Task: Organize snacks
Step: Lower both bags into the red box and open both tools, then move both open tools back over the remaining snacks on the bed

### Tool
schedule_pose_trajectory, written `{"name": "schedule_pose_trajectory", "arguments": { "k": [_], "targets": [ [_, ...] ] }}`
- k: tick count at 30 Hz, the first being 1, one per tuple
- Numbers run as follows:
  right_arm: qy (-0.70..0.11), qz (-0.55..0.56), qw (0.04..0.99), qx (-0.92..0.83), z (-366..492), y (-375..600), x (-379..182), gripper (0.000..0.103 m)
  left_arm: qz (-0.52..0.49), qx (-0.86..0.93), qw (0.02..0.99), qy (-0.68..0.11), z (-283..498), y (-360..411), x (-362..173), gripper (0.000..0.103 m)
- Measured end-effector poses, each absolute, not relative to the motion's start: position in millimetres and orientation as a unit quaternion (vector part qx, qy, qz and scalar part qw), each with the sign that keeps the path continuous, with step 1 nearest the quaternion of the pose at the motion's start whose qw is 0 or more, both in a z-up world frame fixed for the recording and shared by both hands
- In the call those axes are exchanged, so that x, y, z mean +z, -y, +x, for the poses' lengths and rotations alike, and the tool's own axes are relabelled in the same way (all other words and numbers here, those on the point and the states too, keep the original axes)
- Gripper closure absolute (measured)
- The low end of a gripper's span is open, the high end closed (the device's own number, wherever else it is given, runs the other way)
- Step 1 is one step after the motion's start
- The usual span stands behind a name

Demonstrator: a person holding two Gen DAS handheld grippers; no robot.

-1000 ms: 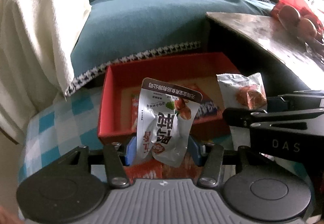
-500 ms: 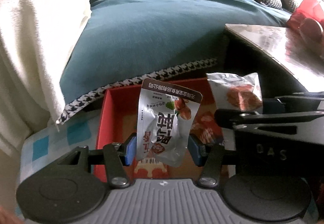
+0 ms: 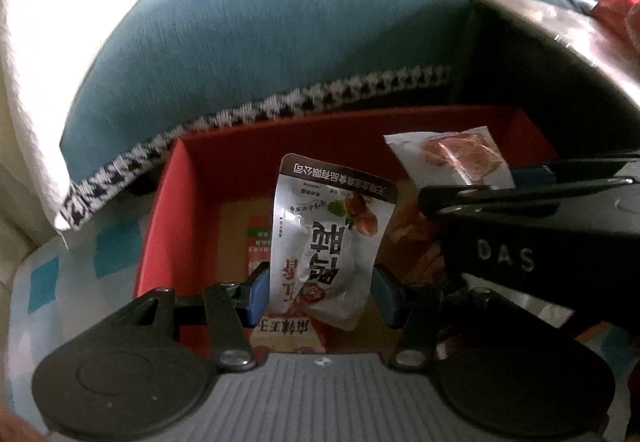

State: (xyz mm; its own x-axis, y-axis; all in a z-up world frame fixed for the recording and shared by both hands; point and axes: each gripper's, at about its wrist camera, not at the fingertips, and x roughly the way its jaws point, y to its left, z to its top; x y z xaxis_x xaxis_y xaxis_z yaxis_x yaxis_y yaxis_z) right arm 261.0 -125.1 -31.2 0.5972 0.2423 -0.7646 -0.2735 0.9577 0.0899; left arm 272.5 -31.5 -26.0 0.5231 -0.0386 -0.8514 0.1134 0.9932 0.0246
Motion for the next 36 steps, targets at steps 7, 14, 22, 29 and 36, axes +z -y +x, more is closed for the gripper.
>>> {"name": "schedule_pose_trajectory", "arguments": {
  "k": [7, 14, 22, 29, 36],
  "targets": [
    [-0.439, -0.039, 0.889, 0.127, 261, 125, -43, 0.044, 0.044, -0.034, 0.857, -0.512, 274, 32, -39, 0.055],
    [-0.436, -0.045, 0.892, 0.114, 265, 131, -44, 0.036, 0.055, -0.033, 0.86, -0.505, 270, 34, -32, 0.042],
    [-0.4, -0.029, 0.908, 0.121, 254, 135, -24, 0.031, 0.062, -0.025, 0.867, -0.493, 260, 33, -17, 0.04],
    [-0.387, -0.034, 0.913, 0.126, 226, 142, 0, 0.022, 0.076, -0.015, 0.877, -0.475, 228, 57, 0, 0.039],
    [-0.398, -0.057, 0.905, 0.139, 180, 147, 3, 0.019, 0.105, -0.04, 0.882, -0.458, 181, 52, 21, 0.027]
  ]
}}
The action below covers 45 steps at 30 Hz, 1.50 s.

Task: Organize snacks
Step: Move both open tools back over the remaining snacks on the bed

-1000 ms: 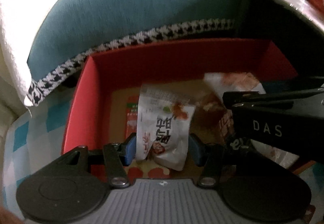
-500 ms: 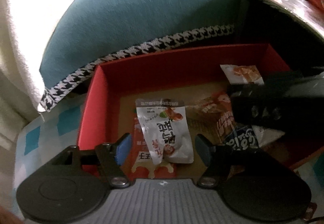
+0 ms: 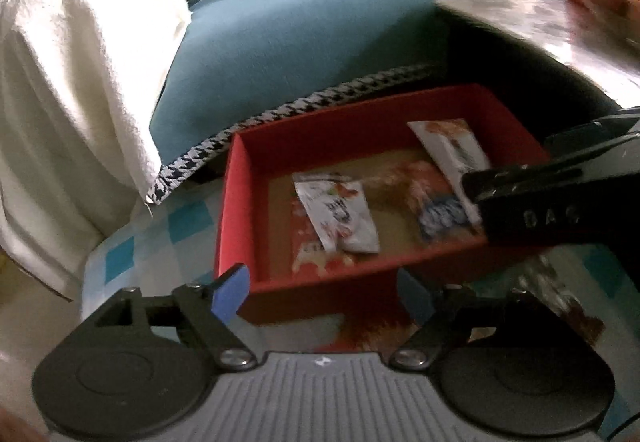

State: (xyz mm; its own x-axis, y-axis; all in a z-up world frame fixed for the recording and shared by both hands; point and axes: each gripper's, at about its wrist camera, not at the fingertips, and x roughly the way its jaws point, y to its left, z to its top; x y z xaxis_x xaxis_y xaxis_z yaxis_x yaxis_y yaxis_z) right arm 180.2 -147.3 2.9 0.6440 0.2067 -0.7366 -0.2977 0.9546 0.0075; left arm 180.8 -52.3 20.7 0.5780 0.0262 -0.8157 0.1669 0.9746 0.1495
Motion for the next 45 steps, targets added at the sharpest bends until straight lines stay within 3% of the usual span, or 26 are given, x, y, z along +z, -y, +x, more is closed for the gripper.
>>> {"name": "schedule_pose_trajectory", "arguments": {
  "k": [7, 19, 45],
  "targets": [
    [-0.41, -0.054, 0.896, 0.159, 130, 154, 4, 0.016, 0.113, -0.077, 0.873, -0.469, 138, 44, 28, 0.027],
    [-0.481, -0.095, 0.855, 0.171, 73, 155, -45, 0.016, 0.179, -0.139, 0.81, -0.54, 76, 57, -21, 0.027],
    [-0.542, -0.112, 0.809, 0.2, 79, 161, -80, 0.015, 0.194, -0.157, 0.769, -0.589, 77, 64, -54, 0.025]
  ]
}}
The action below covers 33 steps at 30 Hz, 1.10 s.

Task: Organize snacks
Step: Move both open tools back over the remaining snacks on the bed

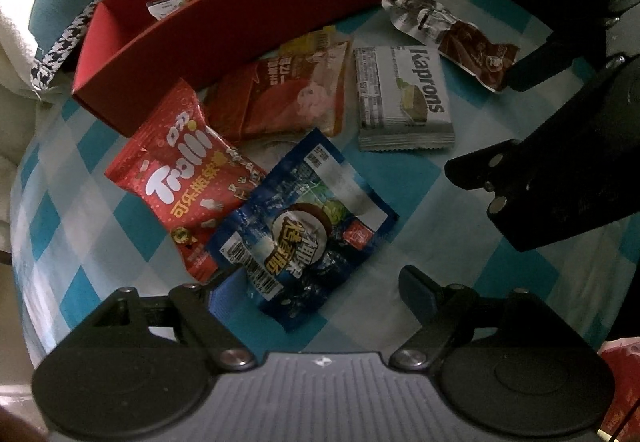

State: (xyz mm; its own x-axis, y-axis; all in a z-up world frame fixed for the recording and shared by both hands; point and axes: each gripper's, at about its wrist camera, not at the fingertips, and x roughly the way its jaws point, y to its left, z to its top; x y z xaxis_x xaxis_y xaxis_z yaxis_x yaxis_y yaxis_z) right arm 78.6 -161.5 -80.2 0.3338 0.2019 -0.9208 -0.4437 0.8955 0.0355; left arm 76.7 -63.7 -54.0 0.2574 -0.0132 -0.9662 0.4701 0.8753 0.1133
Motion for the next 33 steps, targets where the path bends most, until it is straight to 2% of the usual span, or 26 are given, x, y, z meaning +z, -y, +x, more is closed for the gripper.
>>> {"name": "schedule_pose_trajectory", "arguments": {
  "k": [29, 33],
  "targets": [
    [-0.546, -0.108, 0.807, 0.197, 83.0, 160.6, -81.6, 0.014, 0.194, -0.157, 0.768, -0.59, 76.9, 64.9, -55.5, 0.025],
    [-0.545, -0.106, 0.808, 0.195, 84.3, 161.1, -80.9, 0.014, 0.19, -0.162, 0.769, -0.589, 75.2, 64.6, -53.8, 0.032]
  ]
}}
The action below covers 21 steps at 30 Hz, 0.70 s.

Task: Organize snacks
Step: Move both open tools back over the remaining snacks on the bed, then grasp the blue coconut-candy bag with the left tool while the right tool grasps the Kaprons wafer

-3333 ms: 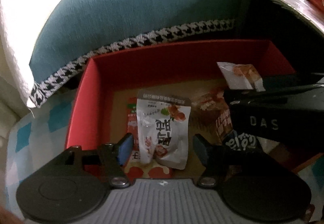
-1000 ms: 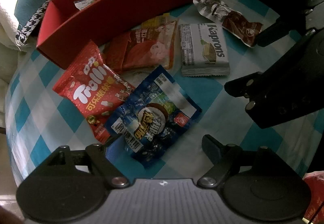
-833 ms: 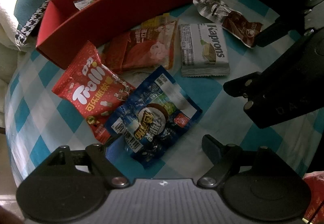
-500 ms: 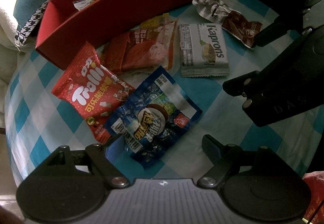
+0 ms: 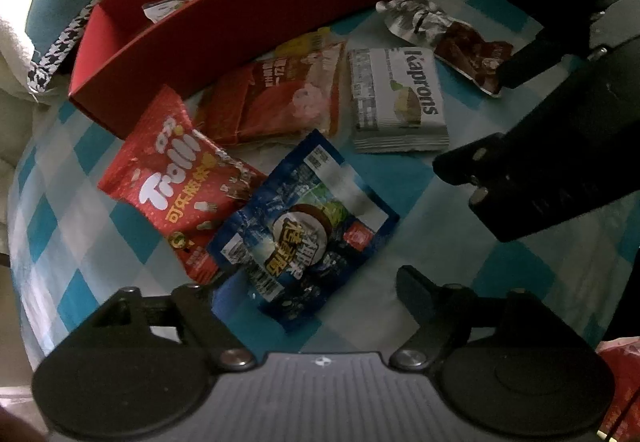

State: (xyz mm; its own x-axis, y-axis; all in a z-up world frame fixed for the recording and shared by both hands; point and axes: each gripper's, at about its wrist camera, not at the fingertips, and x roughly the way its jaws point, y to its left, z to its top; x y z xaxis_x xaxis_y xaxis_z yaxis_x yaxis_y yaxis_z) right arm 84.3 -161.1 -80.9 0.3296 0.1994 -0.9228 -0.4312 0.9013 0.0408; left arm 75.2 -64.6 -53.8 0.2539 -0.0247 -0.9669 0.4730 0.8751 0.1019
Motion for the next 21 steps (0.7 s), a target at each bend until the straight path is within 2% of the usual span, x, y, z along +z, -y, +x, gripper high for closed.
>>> {"name": "schedule_pose_trajectory", "arguments": {
  "k": [2, 3, 5, 12, 15, 21],
  "targets": [
    [-0.544, -0.105, 0.809, 0.194, 85, 162, -80, 0.014, 0.189, -0.167, 0.768, -0.588, 74, 65, -53, 0.039],
    [-0.544, -0.104, 0.81, 0.193, 86, 162, -79, 0.014, 0.189, -0.168, 0.769, -0.587, 73, 65, -52, 0.049],
    [-0.541, -0.1, 0.813, 0.191, 88, 163, -78, 0.014, 0.187, -0.17, 0.772, -0.583, 71, 64, -48, 0.063],
    [-0.527, -0.078, 0.829, 0.172, 102, 170, -66, 0.014, 0.138, -0.162, 0.77, -0.602, 64, 39, -40, 0.068],
    [-0.521, -0.066, 0.835, 0.164, 108, 172, -63, 0.014, 0.128, -0.166, 0.772, -0.6, 61, 35, -34, 0.079],
    [-0.494, -0.047, 0.847, 0.188, 123, 162, -48, 0.014, 0.128, -0.176, 0.767, -0.604, 60, 31, -34, 0.081]
  ]
}}
